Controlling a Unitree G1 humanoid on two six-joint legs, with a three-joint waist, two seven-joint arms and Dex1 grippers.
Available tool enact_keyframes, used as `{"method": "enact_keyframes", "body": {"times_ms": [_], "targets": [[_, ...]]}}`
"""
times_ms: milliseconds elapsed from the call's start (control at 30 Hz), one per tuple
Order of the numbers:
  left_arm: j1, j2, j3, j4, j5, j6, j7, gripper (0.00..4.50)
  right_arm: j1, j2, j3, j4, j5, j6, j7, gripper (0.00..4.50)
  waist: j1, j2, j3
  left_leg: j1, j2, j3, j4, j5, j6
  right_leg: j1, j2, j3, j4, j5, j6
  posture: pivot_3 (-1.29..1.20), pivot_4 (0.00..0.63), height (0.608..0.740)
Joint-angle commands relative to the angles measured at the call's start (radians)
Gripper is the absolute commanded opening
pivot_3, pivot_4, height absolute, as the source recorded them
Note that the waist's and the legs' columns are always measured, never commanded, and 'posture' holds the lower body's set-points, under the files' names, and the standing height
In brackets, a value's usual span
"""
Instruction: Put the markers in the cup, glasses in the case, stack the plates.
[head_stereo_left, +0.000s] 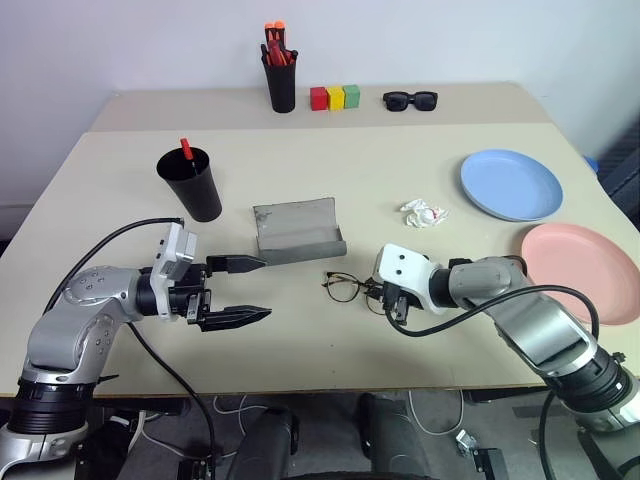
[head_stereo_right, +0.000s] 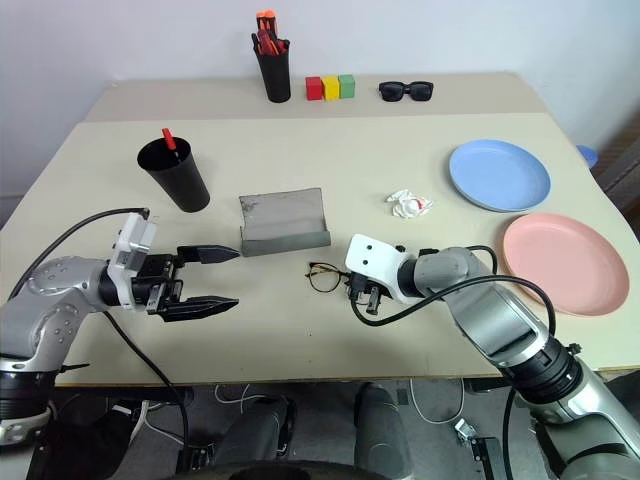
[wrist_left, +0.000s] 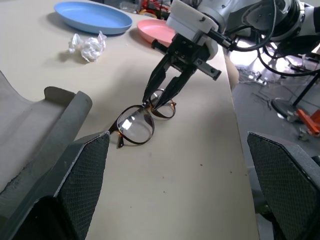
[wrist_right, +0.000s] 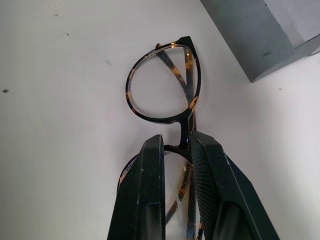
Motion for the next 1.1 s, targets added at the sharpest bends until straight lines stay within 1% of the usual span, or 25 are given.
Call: {"method": "enact_keyframes", "body": {"times_ms": [33, 67, 133, 167, 400, 500, 600, 733, 867, 1000, 1033, 1100], "targets": [[0.007, 0.011, 0.008, 0.001, -0.01, -0.029, -0.009, 4.5, -0.011, 0.007, 0.0, 0.007, -0.013, 0.005, -0.003, 0.81, 0.0, 0.0, 0.0, 0.0, 0.0, 0.0, 0.0, 0.0, 0.0, 0.0, 0.0, 0.0, 0.0, 0.0, 0.0, 0.0, 0.15, 0.74], [0.009, 0.011, 0.007, 0.003, -0.009, -0.033, -0.01, 4.5, -0.011, 0.007, 0.004, 0.009, -0.019, 0.003, -0.003, 0.81, 0.0, 0.0, 0.0, 0.0, 0.0, 0.0, 0.0, 0.0, 0.0, 0.0, 0.0, 0.0, 0.0, 0.0, 0.0, 0.0, 0.15, 0.74], [0.013, 0.01, 0.005, 0.003, -0.007, -0.04, -0.01, 4.5, -0.012, 0.012, 0.01, 0.019, -0.03, -0.005, -0.01, 0.25, 0.0, 0.0, 0.0, 0.0, 0.0, 0.0, 0.0, 0.0, 0.0, 0.0, 0.0, 0.0, 0.0, 0.0, 0.0, 0.0, 0.15, 0.74], [0.014, 0.01, 0.004, 0.004, -0.006, -0.043, -0.01, 4.5, -0.012, 0.013, 0.012, 0.024, -0.036, -0.009, -0.012, 0.05, 0.0, 0.0, 0.0, 0.0, 0.0, 0.0, 0.0, 0.0, 0.0, 0.0, 0.0, 0.0, 0.0, 0.0, 0.0, 0.0, 0.15, 0.74], [0.014, 0.014, 0.0, 0.001, -0.008, -0.046, -0.004, 4.5, -0.016, 0.004, 0.025, 0.035, -0.064, -0.021, 0.0, 0.05, 0.001, 0.0, 0.0, 0.0, 0.0, 0.0, 0.0, 0.0, 0.0, 0.0, 0.0, 0.0, 0.0, 0.0, 0.0, 0.0, 0.15, 0.74], [0.012, 0.015, 0.0, -0.003, -0.011, -0.041, 0.0, 4.5, -0.018, 0.001, 0.008, 0.024, -0.054, -0.012, 0.01, 0.05, 0.001, 0.0, 0.0, 0.0, 0.0, 0.0, 0.0, 0.0, 0.0, 0.0, 0.0, 0.0, 0.0, 0.0, 0.0, 0.0, 0.15, 0.74], [0.009, 0.016, 0.005, -0.006, -0.02, -0.031, 0.006, 4.5, -0.035, -0.013, -0.051, -0.039, 0.015, 0.033, 0.058, 0.05, 0.001, 0.0, 0.0, 0.0, 0.0, 0.0, 0.0, 0.0, 0.0, 0.0, 0.0, 0.0, 0.0, 0.0, 0.0, 0.0, 0.15, 0.74], [-0.003, 0.018, 0.023, 0.009, -0.032, -0.023, 0.015, 4.5, -0.097, 0.004, -0.145, -0.106, 0.123, 0.112, 0.096, 0.05, -0.002, 0.0, 0.0, 0.0, 0.0, 0.0, 0.0, 0.0, 0.0, 0.0, 0.0, 0.0, 0.0, 0.0, 0.0, 0.0, 0.15, 0.74], [-0.003, 0.028, 0.044, 0.026, -0.046, -0.02, 0.027, 4.5, -0.199, 0.08, -0.186, -0.011, 0.119, 0.052, 0.032, 0.05, -0.005, 0.0, 0.0, 0.0, 0.001, 0.0, -0.001, 0.0, 0.0, -0.001, 0.0, 0.0, 0.0, 0.0, 0.0, 0.0, 0.15, 0.74], [0.006, 0.04, 0.056, 0.015, -0.063, -0.006, 0.041, 4.5, -0.266, 0.121, -0.151, 0.103, 0.065, -0.065, 0.001, 0.05, 0.0, 0.0, 0.0, -0.001, 0.0, 0.0, -0.001, 0.0, 0.0, -0.001, 0.0, 0.0, -0.001, 0.0, 0.0, 0.0, 0.15, 0.74], [0.009, 0.041, 0.06, 0.012, -0.066, -0.003, 0.046, 4.5, -0.291, 0.133, -0.131, 0.149, 0.033, -0.12, -0.01, 0.05, -0.001, 0.0, 0.0, -0.001, 0.0, 0.0, -0.001, 0.0, 0.0, -0.001, 0.0, 0.0, -0.001, 0.0, 0.0, 0.0, 0.15, 0.74], [0.017, 0.046, 0.066, 0.005, -0.067, 0.001, 0.052, 4.5, -0.347, 0.197, -0.117, 0.246, 0.004, -0.197, -0.044, 0.05, -0.004, 0.0, 0.0, -0.001, 0.0, 0.0, -0.001, 0.0, 0.0, -0.001, 0.0, 0.0, -0.001, 0.0, 0.0, 0.0, 0.15, 0.74]]}}
